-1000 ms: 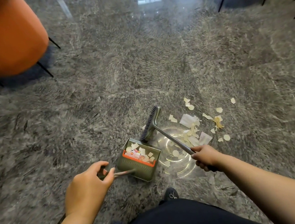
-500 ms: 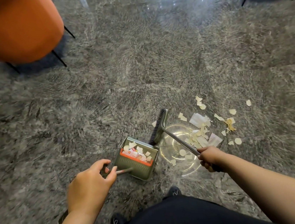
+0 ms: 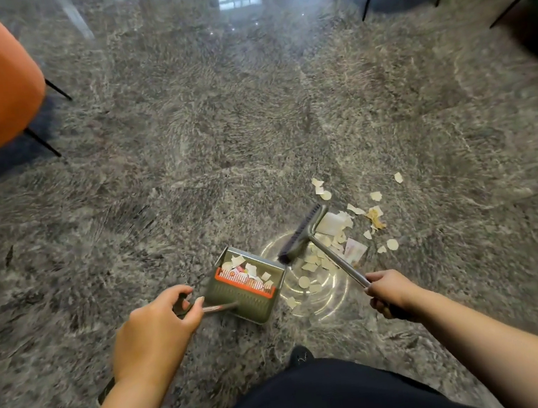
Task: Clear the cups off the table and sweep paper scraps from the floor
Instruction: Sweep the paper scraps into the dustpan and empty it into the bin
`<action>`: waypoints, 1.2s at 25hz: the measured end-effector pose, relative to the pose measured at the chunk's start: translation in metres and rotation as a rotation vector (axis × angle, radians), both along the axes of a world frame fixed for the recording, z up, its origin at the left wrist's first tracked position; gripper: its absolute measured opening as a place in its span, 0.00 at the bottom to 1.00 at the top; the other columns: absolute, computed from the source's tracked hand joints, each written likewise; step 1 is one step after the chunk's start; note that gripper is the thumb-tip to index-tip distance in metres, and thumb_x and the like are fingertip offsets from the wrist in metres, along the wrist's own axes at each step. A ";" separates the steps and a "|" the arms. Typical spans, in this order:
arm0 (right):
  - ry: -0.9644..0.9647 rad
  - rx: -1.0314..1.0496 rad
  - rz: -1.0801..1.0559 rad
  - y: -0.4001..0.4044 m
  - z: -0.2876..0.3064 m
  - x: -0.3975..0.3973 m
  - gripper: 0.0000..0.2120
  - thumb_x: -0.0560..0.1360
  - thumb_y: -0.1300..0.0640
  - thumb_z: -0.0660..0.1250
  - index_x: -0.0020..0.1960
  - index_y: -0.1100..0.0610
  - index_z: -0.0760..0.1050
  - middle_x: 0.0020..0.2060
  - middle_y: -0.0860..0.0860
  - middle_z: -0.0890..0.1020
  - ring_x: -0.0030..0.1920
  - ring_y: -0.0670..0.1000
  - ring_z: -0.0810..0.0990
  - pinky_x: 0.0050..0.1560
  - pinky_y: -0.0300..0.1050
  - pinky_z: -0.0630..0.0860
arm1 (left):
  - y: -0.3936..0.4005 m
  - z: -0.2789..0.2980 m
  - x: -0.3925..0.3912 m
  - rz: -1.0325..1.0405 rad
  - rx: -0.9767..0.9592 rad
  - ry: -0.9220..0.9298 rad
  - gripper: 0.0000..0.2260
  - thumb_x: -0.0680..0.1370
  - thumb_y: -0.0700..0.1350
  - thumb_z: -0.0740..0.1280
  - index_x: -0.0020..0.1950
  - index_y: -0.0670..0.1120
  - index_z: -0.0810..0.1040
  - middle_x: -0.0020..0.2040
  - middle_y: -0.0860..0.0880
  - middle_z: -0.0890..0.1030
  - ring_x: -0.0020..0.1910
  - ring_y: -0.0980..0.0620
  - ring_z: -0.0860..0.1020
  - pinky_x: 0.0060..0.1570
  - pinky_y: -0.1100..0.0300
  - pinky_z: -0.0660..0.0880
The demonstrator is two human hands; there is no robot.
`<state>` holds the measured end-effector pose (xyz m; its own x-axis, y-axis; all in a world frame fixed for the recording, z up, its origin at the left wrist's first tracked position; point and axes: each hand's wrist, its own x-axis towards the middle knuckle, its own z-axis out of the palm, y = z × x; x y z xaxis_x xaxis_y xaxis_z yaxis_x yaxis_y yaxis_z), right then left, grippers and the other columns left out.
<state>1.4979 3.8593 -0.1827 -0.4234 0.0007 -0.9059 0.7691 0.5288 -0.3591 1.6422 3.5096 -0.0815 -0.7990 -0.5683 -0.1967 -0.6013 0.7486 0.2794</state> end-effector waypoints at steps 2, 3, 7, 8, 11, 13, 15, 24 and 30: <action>0.024 -0.027 -0.053 0.006 0.000 0.006 0.22 0.76 0.67 0.55 0.60 0.44 0.73 0.26 0.53 0.70 0.22 0.48 0.65 0.22 0.36 0.61 | -0.001 0.002 -0.008 -0.026 -0.008 0.024 0.12 0.71 0.61 0.70 0.52 0.60 0.81 0.36 0.54 0.82 0.36 0.49 0.79 0.33 0.59 0.75; 0.036 -0.031 -0.069 0.008 0.001 0.009 0.23 0.76 0.67 0.56 0.60 0.42 0.72 0.25 0.52 0.70 0.23 0.48 0.65 0.22 0.36 0.61 | -0.002 0.004 -0.012 -0.045 -0.010 0.037 0.11 0.71 0.60 0.71 0.51 0.60 0.81 0.35 0.55 0.82 0.35 0.49 0.79 0.32 0.59 0.74; 0.077 -0.024 -0.132 0.004 0.012 0.018 0.15 0.75 0.64 0.58 0.55 0.48 0.72 0.24 0.52 0.70 0.23 0.48 0.65 0.24 0.36 0.59 | -0.016 0.012 -0.031 -0.137 -0.014 0.049 0.11 0.71 0.59 0.71 0.51 0.60 0.81 0.34 0.56 0.81 0.34 0.50 0.78 0.31 0.61 0.71; 0.079 -0.014 -0.138 0.001 0.014 0.020 0.12 0.75 0.63 0.59 0.54 0.51 0.74 0.24 0.52 0.71 0.23 0.49 0.65 0.25 0.37 0.59 | -0.021 0.013 -0.038 -0.159 -0.016 0.049 0.11 0.71 0.60 0.71 0.51 0.60 0.81 0.33 0.57 0.80 0.33 0.50 0.78 0.31 0.61 0.71; 0.072 0.025 -0.183 -0.014 0.021 0.026 0.12 0.74 0.62 0.60 0.54 0.56 0.77 0.23 0.51 0.72 0.21 0.49 0.66 0.23 0.37 0.59 | -0.037 0.012 -0.063 -0.234 -0.015 0.039 0.12 0.70 0.61 0.70 0.52 0.61 0.81 0.33 0.57 0.79 0.34 0.49 0.78 0.32 0.60 0.71; 0.074 0.052 -0.244 -0.028 0.026 0.033 0.13 0.74 0.65 0.60 0.54 0.55 0.77 0.22 0.51 0.72 0.20 0.48 0.67 0.20 0.36 0.61 | -0.047 0.011 -0.082 -0.309 -0.004 0.015 0.13 0.70 0.62 0.69 0.53 0.62 0.80 0.36 0.56 0.81 0.37 0.50 0.80 0.34 0.60 0.74; 0.098 0.076 -0.329 -0.044 0.030 0.040 0.16 0.74 0.67 0.60 0.56 0.52 0.77 0.21 0.51 0.73 0.20 0.48 0.68 0.19 0.36 0.62 | -0.062 0.010 -0.107 -0.404 0.009 -0.008 0.14 0.71 0.63 0.68 0.54 0.62 0.80 0.37 0.57 0.82 0.37 0.52 0.80 0.35 0.60 0.76; 0.160 0.228 -0.576 -0.106 0.020 0.092 0.26 0.73 0.63 0.65 0.69 0.48 0.71 0.22 0.49 0.76 0.20 0.48 0.72 0.22 0.39 0.67 | -0.102 0.006 -0.205 -0.809 -0.070 -0.024 0.16 0.71 0.64 0.68 0.56 0.61 0.80 0.40 0.58 0.83 0.40 0.53 0.81 0.34 0.61 0.73; 0.200 0.392 -0.677 -0.082 0.021 0.100 0.26 0.73 0.62 0.67 0.69 0.47 0.72 0.21 0.48 0.79 0.19 0.48 0.73 0.20 0.38 0.67 | -0.074 -0.003 -0.248 -0.903 -0.074 -0.073 0.17 0.72 0.64 0.68 0.58 0.59 0.80 0.42 0.56 0.84 0.41 0.51 0.81 0.36 0.60 0.75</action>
<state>1.5984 3.7777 -0.1618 -0.3714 0.6168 -0.6940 0.9085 0.0871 -0.4088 1.3940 3.4354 -0.0843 -0.9334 0.2549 -0.2525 0.2087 0.9582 0.1957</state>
